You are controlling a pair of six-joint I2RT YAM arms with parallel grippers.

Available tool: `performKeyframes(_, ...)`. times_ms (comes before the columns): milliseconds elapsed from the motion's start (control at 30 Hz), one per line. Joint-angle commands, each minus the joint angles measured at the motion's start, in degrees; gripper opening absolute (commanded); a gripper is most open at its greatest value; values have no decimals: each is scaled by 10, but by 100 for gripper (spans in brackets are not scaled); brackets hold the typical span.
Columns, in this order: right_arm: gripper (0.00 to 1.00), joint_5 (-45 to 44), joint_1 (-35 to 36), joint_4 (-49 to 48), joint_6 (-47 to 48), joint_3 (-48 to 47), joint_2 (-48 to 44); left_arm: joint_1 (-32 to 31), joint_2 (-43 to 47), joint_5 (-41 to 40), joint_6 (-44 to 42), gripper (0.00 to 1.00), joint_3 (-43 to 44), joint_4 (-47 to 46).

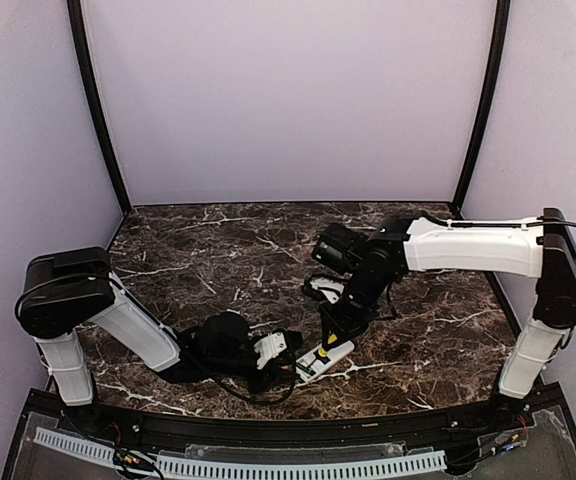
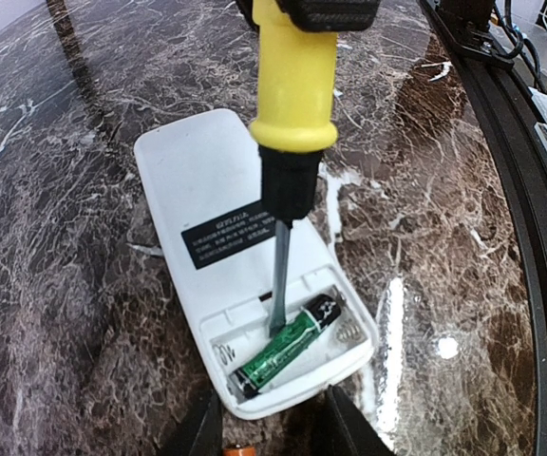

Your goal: Unload the batteries from the remote control

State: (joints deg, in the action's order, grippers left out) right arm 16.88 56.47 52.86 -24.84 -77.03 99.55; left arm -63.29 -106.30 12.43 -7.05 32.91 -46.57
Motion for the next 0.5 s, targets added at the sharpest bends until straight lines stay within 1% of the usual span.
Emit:
performKeyframes(0, 0, -32, -3, 64, 43, -30, 13, -6, -2, 5, -1, 36, 9, 14)
performKeyframes(133, 0, -23, -4, 74, 64, -42, 12, -6, -1, 2, -2, 36, 9, 16)
performKeyframes(467, 0, 59, -16, -5, 85, 9, 22, -6, 0, 3, -1, 36, 13, 20)
